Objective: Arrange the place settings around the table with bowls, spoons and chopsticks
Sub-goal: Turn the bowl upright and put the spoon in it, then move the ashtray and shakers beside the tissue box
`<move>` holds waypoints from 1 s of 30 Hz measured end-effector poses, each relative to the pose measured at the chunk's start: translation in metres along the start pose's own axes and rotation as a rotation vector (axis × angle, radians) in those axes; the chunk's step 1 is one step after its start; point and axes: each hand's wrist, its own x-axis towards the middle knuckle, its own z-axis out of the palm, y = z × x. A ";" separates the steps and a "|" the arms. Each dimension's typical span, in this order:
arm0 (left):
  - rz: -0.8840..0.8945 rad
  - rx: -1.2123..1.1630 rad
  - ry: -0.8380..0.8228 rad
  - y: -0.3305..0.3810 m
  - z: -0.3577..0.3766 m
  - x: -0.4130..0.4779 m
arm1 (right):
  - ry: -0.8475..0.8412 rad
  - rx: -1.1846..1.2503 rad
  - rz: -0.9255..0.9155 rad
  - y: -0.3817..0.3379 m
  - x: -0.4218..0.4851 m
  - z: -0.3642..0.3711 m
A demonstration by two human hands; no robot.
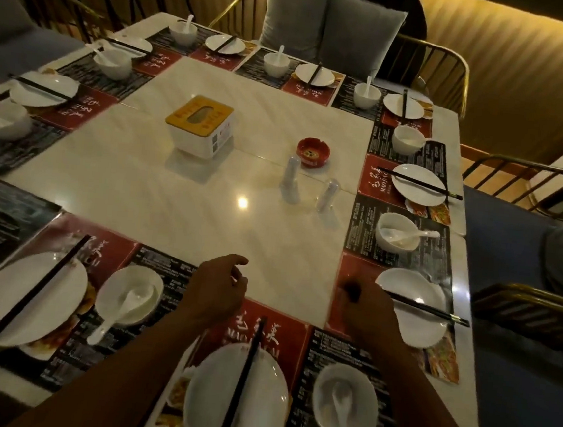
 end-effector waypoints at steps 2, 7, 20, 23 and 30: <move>0.052 0.024 -0.007 -0.010 -0.009 0.029 | -0.005 0.011 -0.049 -0.032 0.034 0.016; 0.126 0.065 -0.070 -0.025 -0.030 0.119 | 0.066 0.047 -0.097 -0.103 0.130 0.037; 0.191 0.211 -0.165 -0.045 -0.019 0.270 | 0.271 -0.039 0.066 -0.126 0.369 0.045; 0.198 0.236 -0.187 -0.054 -0.009 0.288 | 0.260 0.032 0.125 -0.116 0.423 0.051; 0.170 0.234 -0.216 -0.081 0.009 0.303 | 0.017 -0.190 0.212 -0.098 0.491 0.081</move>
